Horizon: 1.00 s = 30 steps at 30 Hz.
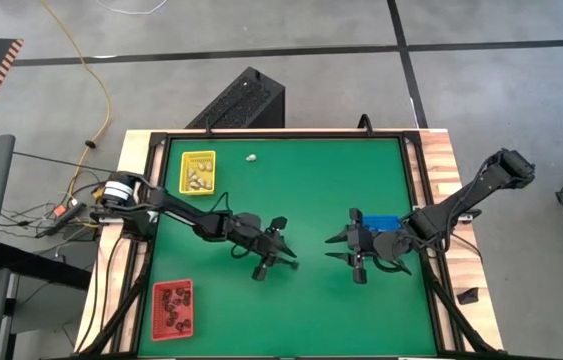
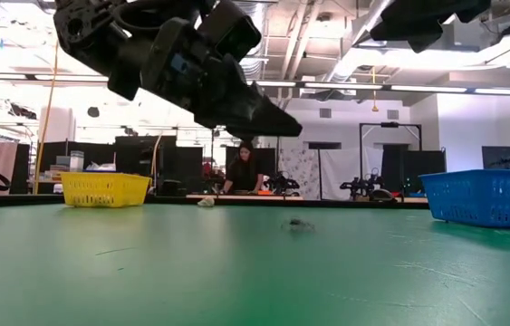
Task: Sort Halloween decoration
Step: Put the black spider toy into the blue bin
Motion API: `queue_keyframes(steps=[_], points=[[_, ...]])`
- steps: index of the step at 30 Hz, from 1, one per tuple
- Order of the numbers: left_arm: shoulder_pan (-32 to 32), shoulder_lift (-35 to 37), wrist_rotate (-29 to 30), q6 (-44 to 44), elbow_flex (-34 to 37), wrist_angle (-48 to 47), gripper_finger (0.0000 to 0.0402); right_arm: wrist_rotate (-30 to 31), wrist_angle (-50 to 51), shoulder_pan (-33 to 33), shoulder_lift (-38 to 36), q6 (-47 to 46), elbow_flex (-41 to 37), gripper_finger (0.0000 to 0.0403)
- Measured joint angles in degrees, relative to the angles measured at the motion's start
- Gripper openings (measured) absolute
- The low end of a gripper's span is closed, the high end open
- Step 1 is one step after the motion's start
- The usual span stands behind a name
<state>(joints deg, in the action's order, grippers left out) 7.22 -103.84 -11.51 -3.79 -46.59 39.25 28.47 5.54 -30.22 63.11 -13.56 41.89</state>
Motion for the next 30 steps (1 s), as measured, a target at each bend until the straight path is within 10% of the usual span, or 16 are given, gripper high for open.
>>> queue_keyframes(steps=[18, 30], points=[[3.92, -14.8, 9.11, -1.83, -4.35, 3.39, 0.0211, -0.01, -0.29, 0.0, -0.01, 0.39, 0.0, 0.0173], [3.15, -14.91, 8.73, -3.52, -4.37, 4.57, 0.0221, -0.04, -0.17, 0.0, 0.0, 0.48, 0.0, 0.0173]])
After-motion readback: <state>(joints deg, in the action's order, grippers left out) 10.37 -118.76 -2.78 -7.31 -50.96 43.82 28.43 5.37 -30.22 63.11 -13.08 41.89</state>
